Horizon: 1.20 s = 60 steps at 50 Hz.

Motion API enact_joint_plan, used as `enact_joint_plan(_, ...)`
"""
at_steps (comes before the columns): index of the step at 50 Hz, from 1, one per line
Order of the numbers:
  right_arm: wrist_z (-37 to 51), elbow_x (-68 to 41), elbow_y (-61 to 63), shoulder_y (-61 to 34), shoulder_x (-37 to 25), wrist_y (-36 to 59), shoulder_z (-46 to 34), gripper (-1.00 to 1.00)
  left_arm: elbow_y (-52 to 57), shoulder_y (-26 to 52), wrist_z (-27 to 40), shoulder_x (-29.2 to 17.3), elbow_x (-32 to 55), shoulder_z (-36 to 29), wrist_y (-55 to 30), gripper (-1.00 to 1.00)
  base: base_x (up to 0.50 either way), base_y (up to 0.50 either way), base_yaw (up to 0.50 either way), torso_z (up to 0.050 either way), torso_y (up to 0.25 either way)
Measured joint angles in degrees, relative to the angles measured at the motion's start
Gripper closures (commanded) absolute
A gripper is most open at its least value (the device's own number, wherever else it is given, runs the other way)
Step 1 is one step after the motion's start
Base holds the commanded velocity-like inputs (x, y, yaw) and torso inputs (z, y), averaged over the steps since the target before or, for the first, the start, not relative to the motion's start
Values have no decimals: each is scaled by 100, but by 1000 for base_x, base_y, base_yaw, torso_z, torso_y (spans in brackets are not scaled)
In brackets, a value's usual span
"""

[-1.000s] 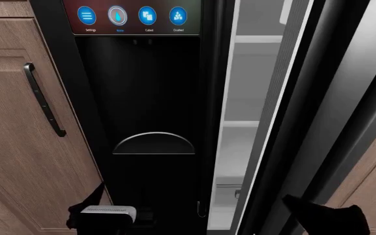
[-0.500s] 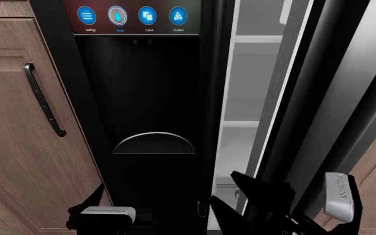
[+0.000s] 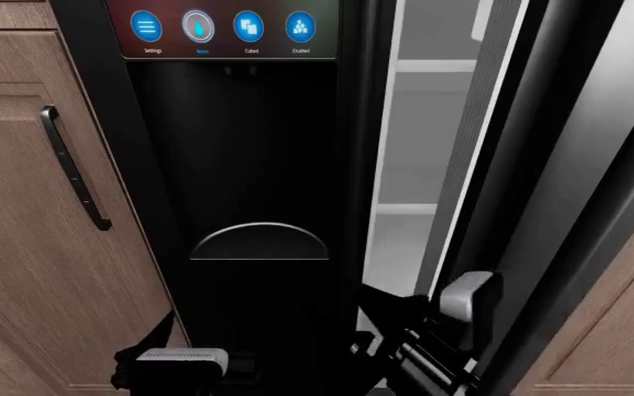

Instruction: Open the fridge door

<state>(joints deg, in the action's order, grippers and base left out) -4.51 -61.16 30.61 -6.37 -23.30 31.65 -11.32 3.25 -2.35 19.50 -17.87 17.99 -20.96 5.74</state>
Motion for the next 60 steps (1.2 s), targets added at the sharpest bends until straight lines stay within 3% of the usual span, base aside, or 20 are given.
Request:
enact_joint_plan(31, 2669, 1618, 246, -613, 1245, 223, -861, -100, -152, -58, 55, -13, 60, 34, 144, -100, 0, 0, 0, 0, 0)
enact_joint_plan(60, 5070, 1928, 391, -1654, 2036, 1401, -1307, -100, -46, -142, 187, -76, 50, 38, 141, -100, 0, 0, 0, 0, 0)
